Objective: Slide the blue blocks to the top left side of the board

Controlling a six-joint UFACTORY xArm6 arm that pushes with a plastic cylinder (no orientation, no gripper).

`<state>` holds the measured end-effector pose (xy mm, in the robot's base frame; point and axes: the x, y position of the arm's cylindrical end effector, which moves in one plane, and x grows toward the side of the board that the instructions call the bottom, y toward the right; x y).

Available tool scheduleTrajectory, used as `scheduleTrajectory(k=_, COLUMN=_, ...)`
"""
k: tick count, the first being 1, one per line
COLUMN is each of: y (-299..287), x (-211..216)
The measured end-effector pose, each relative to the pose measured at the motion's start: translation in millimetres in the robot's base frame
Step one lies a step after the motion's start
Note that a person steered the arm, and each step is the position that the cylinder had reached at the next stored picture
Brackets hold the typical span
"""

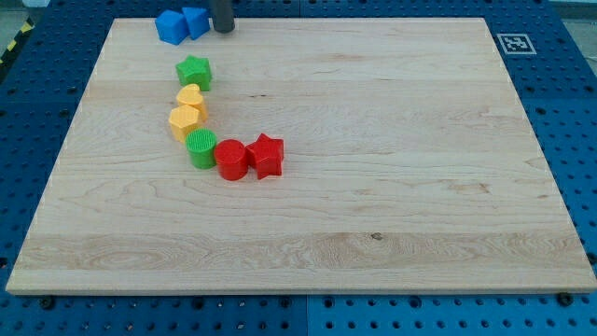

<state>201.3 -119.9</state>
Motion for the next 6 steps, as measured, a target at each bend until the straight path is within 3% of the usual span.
scheduleTrajectory(k=3, y=-42.0, x=-8.1)
scheduleTrajectory(k=6, y=-41.4, x=-8.1)
